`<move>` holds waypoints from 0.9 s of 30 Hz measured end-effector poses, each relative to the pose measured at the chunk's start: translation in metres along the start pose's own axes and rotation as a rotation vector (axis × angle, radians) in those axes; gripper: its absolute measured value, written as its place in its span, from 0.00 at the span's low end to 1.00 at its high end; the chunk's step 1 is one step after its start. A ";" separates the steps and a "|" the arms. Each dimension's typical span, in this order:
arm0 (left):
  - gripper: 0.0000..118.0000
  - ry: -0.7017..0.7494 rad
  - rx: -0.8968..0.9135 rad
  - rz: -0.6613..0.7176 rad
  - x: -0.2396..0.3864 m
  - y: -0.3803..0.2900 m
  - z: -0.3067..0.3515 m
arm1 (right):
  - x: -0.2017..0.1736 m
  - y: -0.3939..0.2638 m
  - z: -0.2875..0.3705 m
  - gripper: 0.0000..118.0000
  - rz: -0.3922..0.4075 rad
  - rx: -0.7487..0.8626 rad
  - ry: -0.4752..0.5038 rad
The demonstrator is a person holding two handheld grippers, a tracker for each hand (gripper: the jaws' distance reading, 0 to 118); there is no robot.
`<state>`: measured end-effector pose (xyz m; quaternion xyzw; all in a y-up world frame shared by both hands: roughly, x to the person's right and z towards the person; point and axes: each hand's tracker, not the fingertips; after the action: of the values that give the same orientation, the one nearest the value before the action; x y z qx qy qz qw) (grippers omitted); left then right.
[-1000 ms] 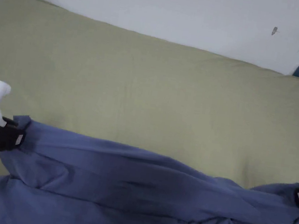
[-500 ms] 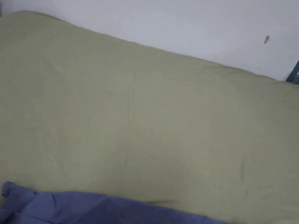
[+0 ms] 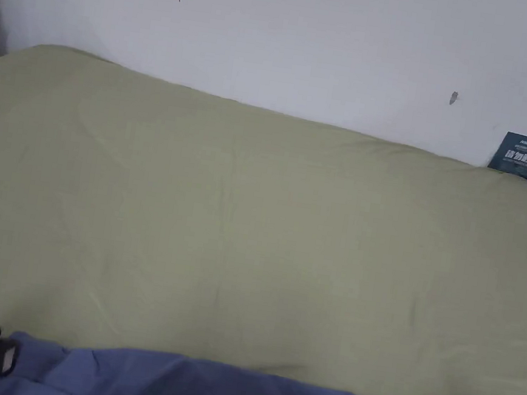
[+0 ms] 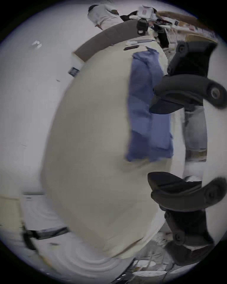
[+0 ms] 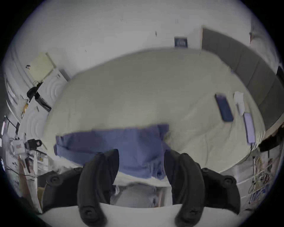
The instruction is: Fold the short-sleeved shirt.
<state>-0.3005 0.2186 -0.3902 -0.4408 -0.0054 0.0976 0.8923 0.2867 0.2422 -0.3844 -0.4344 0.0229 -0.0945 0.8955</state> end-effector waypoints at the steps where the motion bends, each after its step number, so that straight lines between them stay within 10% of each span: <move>1: 0.70 -0.003 0.062 -0.041 0.018 0.008 0.008 | -0.013 0.007 0.005 0.56 0.042 0.038 -0.010; 7: 0.59 0.002 0.250 -0.160 0.137 0.010 0.006 | -0.101 -0.006 -0.005 0.54 0.136 0.230 -0.023; 9: 0.00 0.000 0.244 -0.158 0.161 -0.004 -0.007 | -0.118 -0.023 -0.016 0.38 0.150 0.222 -0.004; 10: 0.00 0.004 0.272 -0.149 0.171 -0.015 -0.010 | -0.126 -0.030 -0.022 0.00 0.162 0.210 -0.001; 19: 0.00 -0.091 0.118 -0.172 0.207 -0.103 -0.032 | -0.172 -0.114 -0.052 0.00 0.247 0.095 0.111; 25: 0.00 -0.181 0.054 -0.075 0.123 -0.061 -0.038 | -0.158 -0.102 -0.040 0.00 0.245 0.087 0.145; 26: 0.06 -0.247 -0.009 -0.046 0.095 -0.049 -0.043 | -0.154 -0.097 -0.036 0.00 0.240 0.096 0.146; 27: 0.33 -0.317 -0.064 -0.024 0.064 -0.039 -0.051 | -0.149 -0.092 -0.034 0.00 0.237 0.107 0.145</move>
<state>-0.2267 0.1666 -0.3955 -0.4478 -0.1545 0.1548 0.8670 0.1230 0.1887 -0.3395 -0.3725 0.1336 -0.0205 0.9181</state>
